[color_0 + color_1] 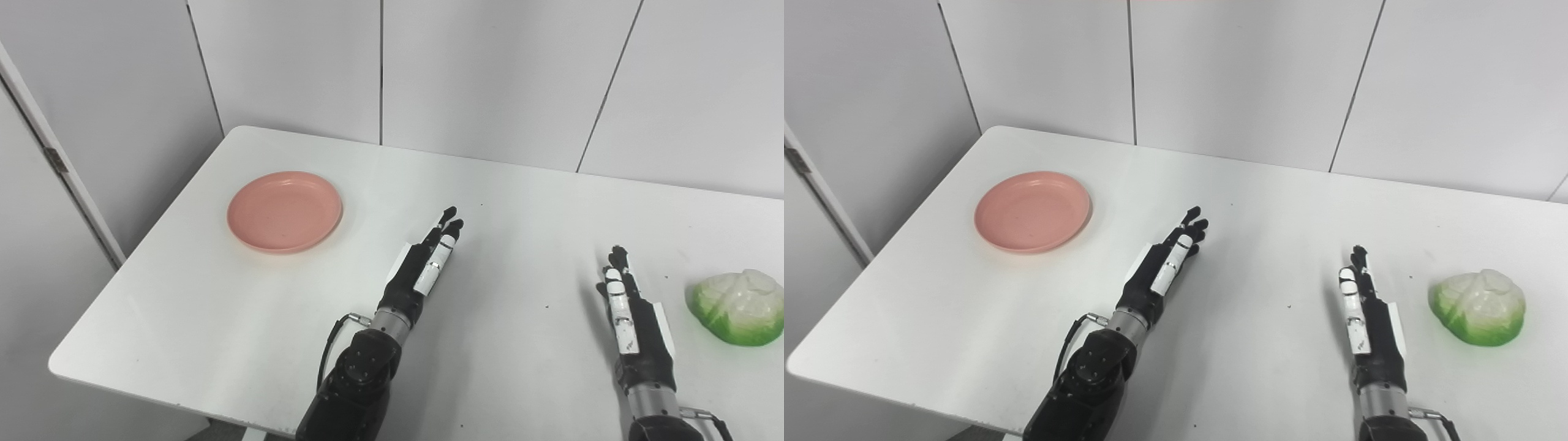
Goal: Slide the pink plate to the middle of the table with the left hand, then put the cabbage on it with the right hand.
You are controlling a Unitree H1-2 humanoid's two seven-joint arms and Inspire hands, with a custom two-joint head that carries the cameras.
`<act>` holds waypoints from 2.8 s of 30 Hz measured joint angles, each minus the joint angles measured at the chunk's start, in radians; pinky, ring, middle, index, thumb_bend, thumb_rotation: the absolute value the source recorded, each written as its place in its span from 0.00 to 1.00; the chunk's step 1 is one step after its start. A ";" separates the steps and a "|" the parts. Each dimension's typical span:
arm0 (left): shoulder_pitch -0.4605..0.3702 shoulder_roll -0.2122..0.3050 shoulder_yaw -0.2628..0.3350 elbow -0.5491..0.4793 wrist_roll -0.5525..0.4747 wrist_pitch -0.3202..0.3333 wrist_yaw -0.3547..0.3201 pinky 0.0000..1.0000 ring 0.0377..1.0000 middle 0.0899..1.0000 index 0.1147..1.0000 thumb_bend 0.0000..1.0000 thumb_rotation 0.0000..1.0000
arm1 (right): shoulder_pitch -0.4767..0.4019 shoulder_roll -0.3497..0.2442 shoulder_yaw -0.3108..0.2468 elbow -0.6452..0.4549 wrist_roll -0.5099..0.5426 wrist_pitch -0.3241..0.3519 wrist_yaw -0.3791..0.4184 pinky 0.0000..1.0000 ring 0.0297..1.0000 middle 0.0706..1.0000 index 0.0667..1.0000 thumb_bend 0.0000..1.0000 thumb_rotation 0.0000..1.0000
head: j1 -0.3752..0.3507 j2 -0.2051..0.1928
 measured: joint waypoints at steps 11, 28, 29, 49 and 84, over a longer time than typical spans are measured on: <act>0.003 0.009 0.034 -0.087 -0.005 0.004 0.006 0.98 0.95 0.94 0.93 0.47 1.00 | 0.000 -0.003 -0.003 -0.001 0.012 0.000 0.008 1.00 0.98 0.99 0.98 0.19 1.00 | 0.012 0.008; 0.006 0.033 0.090 -0.393 -0.046 0.020 0.013 0.97 0.93 0.93 0.93 0.48 1.00 | -0.001 -0.008 -0.010 0.002 0.031 -0.001 0.019 1.00 0.98 0.99 0.98 0.20 1.00 | 0.040 0.009; 0.006 0.034 0.095 -0.409 -0.046 0.022 0.018 0.97 0.94 0.93 0.93 0.48 1.00 | -0.001 -0.009 -0.009 0.002 0.031 -0.001 0.019 1.00 0.98 0.99 0.98 0.20 1.00 | 0.040 0.009; -0.017 0.098 0.307 -0.509 -0.061 0.025 0.139 0.95 0.94 0.94 0.94 0.45 1.00 | 0.000 -0.017 -0.014 0.000 0.032 -0.001 0.021 1.00 0.99 0.99 0.98 0.16 1.00 | 0.058 0.009; -0.030 0.248 0.568 -0.298 -0.243 -0.042 0.271 0.98 0.98 0.99 0.99 0.44 1.00 | 0.003 -0.033 -0.015 0.000 0.034 -0.010 0.039 1.00 1.00 0.99 0.98 0.15 1.00 | 0.091 0.011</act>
